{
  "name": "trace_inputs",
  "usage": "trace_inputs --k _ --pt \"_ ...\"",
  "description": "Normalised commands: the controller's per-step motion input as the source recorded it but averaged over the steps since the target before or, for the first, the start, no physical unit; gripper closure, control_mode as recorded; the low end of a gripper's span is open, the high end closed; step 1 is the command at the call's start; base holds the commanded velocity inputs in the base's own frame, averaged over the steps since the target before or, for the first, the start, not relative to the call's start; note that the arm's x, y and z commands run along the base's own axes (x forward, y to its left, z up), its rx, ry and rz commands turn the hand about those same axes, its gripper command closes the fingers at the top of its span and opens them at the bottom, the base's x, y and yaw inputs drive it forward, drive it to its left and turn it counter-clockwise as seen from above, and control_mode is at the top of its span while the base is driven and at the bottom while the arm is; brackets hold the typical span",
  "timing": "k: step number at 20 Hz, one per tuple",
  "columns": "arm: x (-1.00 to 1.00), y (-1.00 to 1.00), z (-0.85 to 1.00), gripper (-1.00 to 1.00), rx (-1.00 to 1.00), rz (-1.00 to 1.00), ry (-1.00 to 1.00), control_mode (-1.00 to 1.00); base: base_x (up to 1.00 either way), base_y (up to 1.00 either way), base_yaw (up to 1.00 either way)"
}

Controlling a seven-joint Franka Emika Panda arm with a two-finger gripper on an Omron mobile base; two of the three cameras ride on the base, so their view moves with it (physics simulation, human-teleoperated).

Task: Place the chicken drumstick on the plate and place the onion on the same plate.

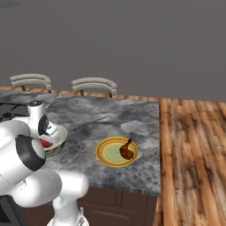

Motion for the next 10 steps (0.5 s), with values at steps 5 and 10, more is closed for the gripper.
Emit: trace_inputs --k 5,10 --pt "0.0 0.0 0.35 1.0 0.0 0.02 0.0 -1.0 0.0 0.0 0.0" --pt "-0.04 -0.11 0.51 1.0 0.0 0.04 -0.07 -1.0 0.0 0.0 0.0"
